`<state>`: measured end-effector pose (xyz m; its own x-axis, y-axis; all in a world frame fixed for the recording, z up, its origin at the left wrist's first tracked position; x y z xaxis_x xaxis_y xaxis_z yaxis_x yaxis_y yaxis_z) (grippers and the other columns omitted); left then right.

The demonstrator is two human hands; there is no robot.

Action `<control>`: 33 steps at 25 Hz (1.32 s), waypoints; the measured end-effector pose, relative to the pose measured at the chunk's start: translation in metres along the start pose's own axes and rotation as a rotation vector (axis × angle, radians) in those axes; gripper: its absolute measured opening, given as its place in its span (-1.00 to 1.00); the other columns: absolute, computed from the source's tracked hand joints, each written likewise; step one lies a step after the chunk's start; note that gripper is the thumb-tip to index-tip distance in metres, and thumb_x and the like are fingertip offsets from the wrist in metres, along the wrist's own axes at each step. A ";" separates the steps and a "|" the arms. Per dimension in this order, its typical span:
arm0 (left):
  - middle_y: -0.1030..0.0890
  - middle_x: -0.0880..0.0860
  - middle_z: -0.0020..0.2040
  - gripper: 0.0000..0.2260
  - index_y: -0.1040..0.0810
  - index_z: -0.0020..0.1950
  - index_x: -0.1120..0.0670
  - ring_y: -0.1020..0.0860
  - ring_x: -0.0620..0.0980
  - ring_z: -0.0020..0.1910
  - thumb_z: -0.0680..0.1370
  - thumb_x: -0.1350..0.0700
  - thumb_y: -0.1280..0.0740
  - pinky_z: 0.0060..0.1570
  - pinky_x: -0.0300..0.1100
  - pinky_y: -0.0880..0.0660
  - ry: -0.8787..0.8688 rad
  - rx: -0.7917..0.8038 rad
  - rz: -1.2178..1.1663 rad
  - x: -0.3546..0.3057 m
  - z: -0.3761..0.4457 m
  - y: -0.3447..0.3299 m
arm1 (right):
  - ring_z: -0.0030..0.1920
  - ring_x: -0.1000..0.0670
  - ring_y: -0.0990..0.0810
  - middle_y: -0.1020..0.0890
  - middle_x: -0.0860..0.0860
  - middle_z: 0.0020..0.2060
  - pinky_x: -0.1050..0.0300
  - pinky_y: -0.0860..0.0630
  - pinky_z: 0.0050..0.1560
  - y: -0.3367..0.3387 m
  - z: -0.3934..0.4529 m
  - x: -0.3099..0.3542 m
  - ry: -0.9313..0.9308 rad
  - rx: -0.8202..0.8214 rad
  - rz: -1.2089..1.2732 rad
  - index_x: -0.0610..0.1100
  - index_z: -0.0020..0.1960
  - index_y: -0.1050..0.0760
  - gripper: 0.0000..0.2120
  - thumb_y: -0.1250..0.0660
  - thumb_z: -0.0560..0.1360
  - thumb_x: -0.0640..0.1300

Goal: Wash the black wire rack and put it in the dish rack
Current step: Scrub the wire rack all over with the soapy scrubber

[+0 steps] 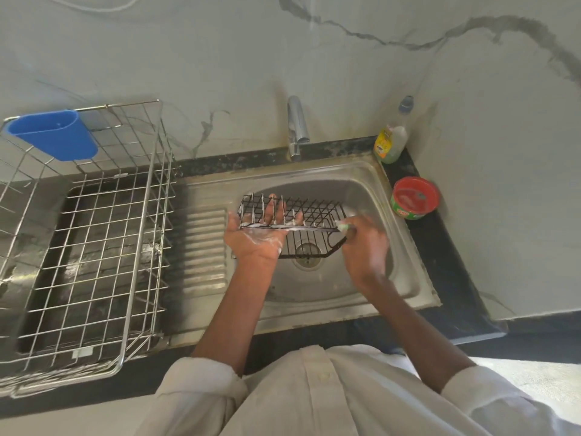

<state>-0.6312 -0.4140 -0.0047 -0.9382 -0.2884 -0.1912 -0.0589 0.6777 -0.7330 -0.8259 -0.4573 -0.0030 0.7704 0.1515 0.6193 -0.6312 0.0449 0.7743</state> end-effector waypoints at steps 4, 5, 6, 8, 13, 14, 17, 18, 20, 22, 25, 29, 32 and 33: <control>-0.51 0.34 0.45 -0.49 -0.40 0.50 0.13 -0.56 0.43 0.36 0.65 -0.16 -0.26 0.23 0.60 -0.44 -0.001 -0.021 -0.007 0.008 0.008 0.003 | -0.17 0.06 -0.63 -0.71 -0.06 -0.04 0.53 -0.46 -0.11 -0.027 -0.019 0.056 0.354 0.124 0.192 -0.19 0.01 -0.72 -0.67 -0.37 0.45 -0.54; -0.49 0.36 0.48 -0.45 -0.38 0.53 0.14 -0.54 0.45 0.38 0.65 -0.15 -0.27 0.31 0.55 -0.43 0.017 -0.017 -0.022 0.006 0.010 0.003 | -0.16 0.04 -0.66 -0.72 -0.06 -0.06 0.46 -0.51 -0.09 -0.027 -0.016 0.060 0.392 0.136 0.233 -0.21 0.00 -0.72 -0.68 -0.36 0.44 -0.55; -0.49 0.37 0.48 -0.45 -0.40 0.53 0.16 -0.53 0.45 0.41 0.66 -0.15 -0.25 0.39 0.48 -0.40 0.029 0.002 -0.022 0.004 0.013 0.002 | -0.15 0.02 -0.68 -0.72 -0.06 -0.07 0.49 -0.49 -0.07 -0.024 -0.010 0.061 0.388 0.127 0.257 -0.22 0.00 -0.72 -0.68 -0.36 0.45 -0.55; -0.58 0.32 0.41 -0.57 -0.56 0.34 0.18 -0.54 0.36 0.44 0.69 -0.12 -0.20 0.49 0.34 -0.39 0.016 0.050 0.050 0.007 0.007 -0.002 | -0.13 0.02 -0.67 -0.72 -0.08 -0.05 0.61 -0.37 -0.09 -0.017 0.013 0.061 0.322 0.069 0.257 -0.23 0.02 -0.72 -0.68 -0.34 0.46 -0.54; -0.64 0.30 0.28 -0.57 -0.55 0.36 0.16 -0.62 0.30 0.29 0.68 -0.15 -0.27 0.49 0.23 -0.43 0.017 0.095 0.259 0.012 -0.004 -0.013 | -0.13 0.05 -0.67 -0.72 -0.09 -0.06 0.61 -0.38 -0.17 -0.011 0.043 0.070 0.199 -0.031 0.283 -0.24 0.07 -0.68 -0.67 -0.30 0.48 -0.55; -0.63 0.32 0.30 -0.53 -0.52 0.42 0.16 -0.62 0.31 0.27 0.67 -0.16 -0.27 0.46 0.23 -0.46 0.012 0.108 0.253 0.008 0.000 -0.014 | -0.16 0.10 -0.62 -0.72 -0.08 -0.08 0.61 -0.36 -0.17 -0.014 0.033 0.069 0.269 0.006 0.263 -0.24 0.04 -0.69 -0.68 -0.31 0.47 -0.55; -0.61 0.37 0.36 -0.51 -0.48 0.48 0.16 -0.64 0.35 0.30 0.67 -0.13 -0.29 0.41 0.28 -0.50 0.005 0.135 0.175 0.004 0.000 -0.015 | -0.18 0.11 -0.57 -0.72 -0.05 -0.12 0.54 -0.38 -0.15 -0.015 0.011 0.062 0.431 0.104 0.233 -0.20 -0.04 -0.71 -0.68 -0.34 0.43 -0.54; -0.59 0.35 0.40 -0.52 -0.51 0.45 0.15 -0.63 0.34 0.34 0.66 -0.14 -0.31 0.39 0.28 -0.52 0.002 0.142 0.185 0.006 -0.001 -0.015 | -0.16 0.09 -0.60 -0.72 -0.03 -0.10 0.47 -0.43 -0.15 -0.013 0.022 0.061 0.373 0.072 0.233 -0.18 -0.02 -0.72 -0.67 -0.36 0.43 -0.53; -0.61 0.30 0.40 -0.49 -0.55 0.40 0.16 -0.63 0.31 0.31 0.64 -0.21 -0.33 0.31 0.24 -0.58 -0.001 0.132 0.252 0.010 -0.003 -0.012 | -0.11 0.04 -0.66 -0.73 -0.03 -0.05 0.47 -0.46 -0.13 -0.008 0.039 0.067 0.230 -0.012 0.236 -0.18 0.03 -0.72 -0.67 -0.36 0.46 -0.51; -0.58 0.32 0.43 -0.37 -0.53 0.44 0.21 -0.60 0.31 0.30 0.61 -0.27 -0.34 0.39 0.21 -0.49 0.004 0.137 0.277 0.009 -0.002 -0.011 | -0.16 0.03 -0.64 -0.72 -0.03 -0.09 0.44 -0.47 -0.15 -0.016 0.031 0.071 0.315 0.059 0.253 -0.18 0.01 -0.72 -0.69 -0.34 0.47 -0.50; -0.57 0.33 0.43 -0.45 -0.54 0.35 0.15 -0.56 0.34 0.39 0.60 -0.27 -0.34 0.51 0.22 -0.39 0.021 0.124 0.244 0.006 0.000 -0.013 | -0.14 -0.03 -0.65 -0.71 0.00 -0.11 0.07 -0.59 -0.15 -0.015 0.008 0.061 0.457 0.172 0.217 -0.11 -0.01 -0.72 -0.67 -0.35 0.45 -0.47; -0.60 0.28 0.42 -0.51 -0.54 0.38 0.05 -0.59 0.30 0.40 0.57 -0.20 -0.42 0.46 0.31 -0.41 0.017 0.138 0.267 0.011 -0.001 -0.014 | -0.07 -0.01 -0.66 -0.73 -0.06 -0.01 0.17 -0.57 -0.08 -0.007 0.044 0.052 0.223 0.070 0.177 -0.15 0.17 -0.69 -0.71 -0.40 0.52 -0.41; -0.59 0.33 0.41 -0.48 -0.54 0.37 0.13 -0.62 0.33 0.26 0.57 -0.20 -0.40 0.46 0.28 -0.44 0.010 0.135 0.257 0.010 0.003 -0.019 | -0.08 -0.10 -0.67 -0.72 -0.07 -0.06 0.07 -0.62 -0.06 -0.018 0.013 0.049 0.517 0.182 0.117 -0.18 0.08 -0.71 -0.69 -0.42 0.45 -0.47; -0.61 0.33 0.38 -0.49 -0.56 0.35 0.14 -0.63 0.33 0.23 0.59 -0.21 -0.39 0.45 0.29 -0.46 0.017 0.124 0.257 0.011 0.003 -0.020 | -0.07 -0.11 -0.67 -0.71 -0.07 -0.06 0.13 -0.58 -0.05 -0.016 0.011 0.047 0.523 0.182 0.109 -0.17 0.06 -0.71 -0.68 -0.41 0.44 -0.48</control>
<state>-0.6392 -0.4323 0.0060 -0.9226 -0.1057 -0.3709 0.2227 0.6392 -0.7361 -0.7785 -0.4621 0.0158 0.5253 0.6172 0.5857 -0.6431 -0.1627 0.7483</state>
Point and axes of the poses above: each hand's wrist, its own z-axis towards the middle knuckle, its own y-axis out of the back of the hand, x = y × z, the point moved 2 cm from there along z, towards the middle knuckle
